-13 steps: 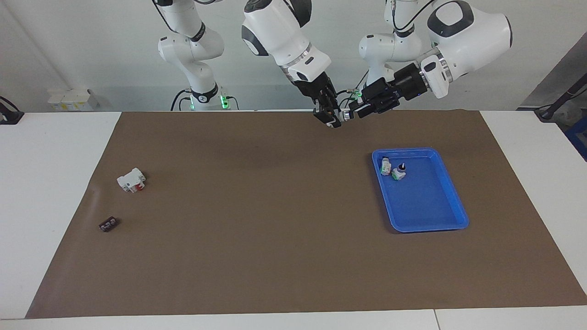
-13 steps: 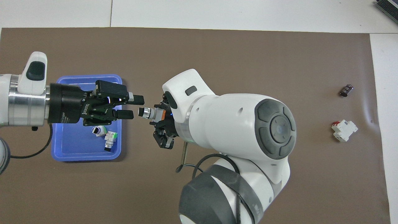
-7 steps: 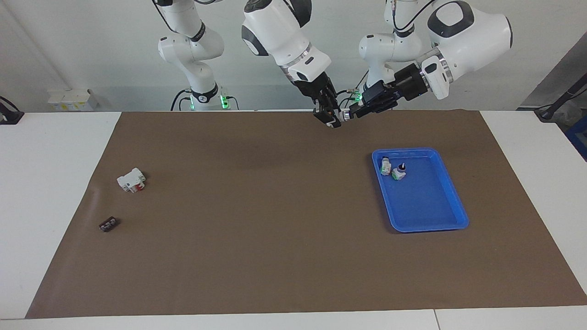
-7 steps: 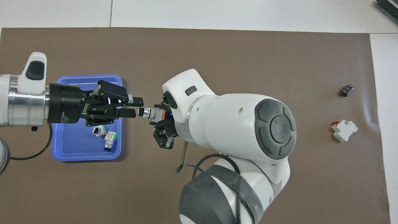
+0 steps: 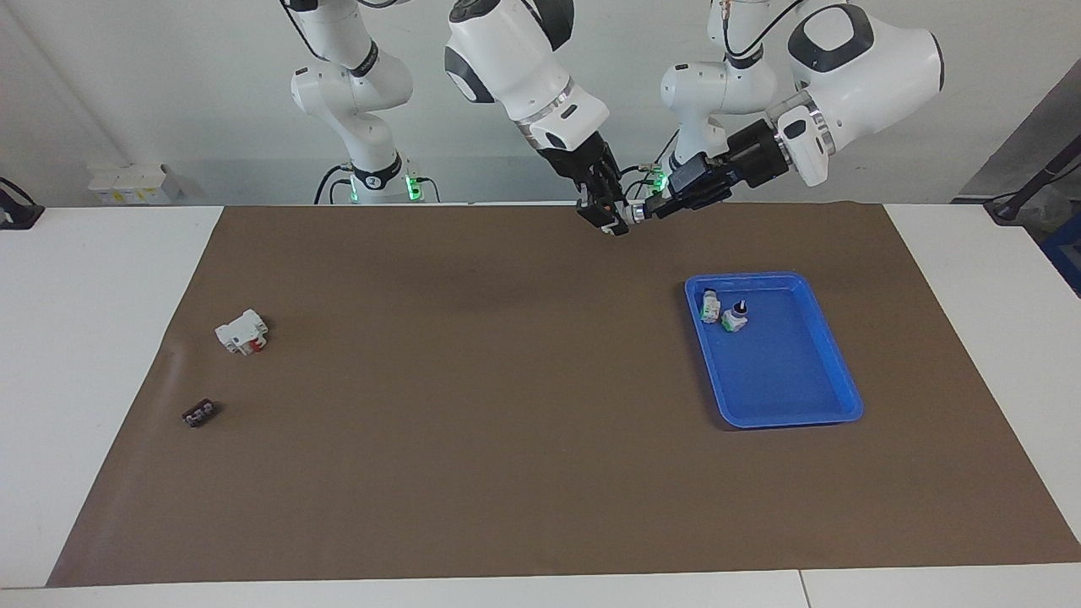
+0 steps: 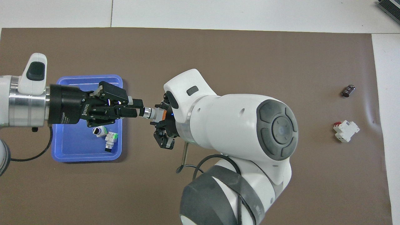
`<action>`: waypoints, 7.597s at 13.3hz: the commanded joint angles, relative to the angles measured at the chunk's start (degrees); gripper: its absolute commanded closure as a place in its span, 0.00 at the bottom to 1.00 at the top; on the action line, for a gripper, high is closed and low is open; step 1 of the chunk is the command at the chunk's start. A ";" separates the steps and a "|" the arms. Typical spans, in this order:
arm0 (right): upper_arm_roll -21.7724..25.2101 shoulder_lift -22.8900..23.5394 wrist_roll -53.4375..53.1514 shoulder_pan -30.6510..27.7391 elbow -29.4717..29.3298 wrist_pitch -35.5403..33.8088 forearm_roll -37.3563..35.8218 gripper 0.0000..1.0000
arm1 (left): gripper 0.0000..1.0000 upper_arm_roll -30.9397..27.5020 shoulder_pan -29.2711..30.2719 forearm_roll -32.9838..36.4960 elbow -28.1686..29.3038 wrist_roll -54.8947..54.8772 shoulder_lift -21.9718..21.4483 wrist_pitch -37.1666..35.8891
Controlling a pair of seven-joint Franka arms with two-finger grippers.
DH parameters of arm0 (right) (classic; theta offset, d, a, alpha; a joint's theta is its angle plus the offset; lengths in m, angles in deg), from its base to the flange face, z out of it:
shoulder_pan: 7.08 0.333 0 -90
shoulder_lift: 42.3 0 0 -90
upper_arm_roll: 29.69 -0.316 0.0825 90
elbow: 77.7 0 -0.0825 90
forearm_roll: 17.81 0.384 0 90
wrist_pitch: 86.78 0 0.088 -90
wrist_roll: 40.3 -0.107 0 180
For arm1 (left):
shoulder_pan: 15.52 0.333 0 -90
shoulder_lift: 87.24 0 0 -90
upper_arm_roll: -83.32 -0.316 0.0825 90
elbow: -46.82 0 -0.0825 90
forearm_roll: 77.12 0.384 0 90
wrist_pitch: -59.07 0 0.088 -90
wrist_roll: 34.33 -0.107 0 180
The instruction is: Turn and place switch with both arms
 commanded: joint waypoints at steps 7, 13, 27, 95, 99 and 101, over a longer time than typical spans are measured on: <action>-0.35 -0.01 -1.89 -0.09 0.15 1.03 -1.31 1.00 | 0.73 -0.07 -0.83 -0.96 2.70 0.48 -1.71 2.52; -0.26 -0.10 -1.89 -0.09 0.15 0.94 -1.31 1.00 | 1.00 -0.25 -0.83 -0.26 2.26 -1.88 -1.80 -0.21; -0.26 -0.10 -2.33 -0.17 0.24 0.94 -1.31 1.00 | 1.00 -0.77 0.84 0.53 2.79 -57.04 -3.29 -2.23; 36.83 -11.09 -41.88 -7.56 -2.04 -40.28 -17.57 0.00 | 0.02 2.22 4.00 51.07 11.32 -46.30 6.13 20.02; 37.88 -11.44 -42.23 -6.06 -1.78 -39.85 -17.66 0.00 | 0.02 1.78 4.88 51.07 11.23 -34.00 -2.74 9.31; 37.97 -11.35 -42.32 -6.15 -1.78 -39.41 -17.83 0.00 | 0.02 1.69 5.76 51.16 7.74 -31.43 -4.43 3.25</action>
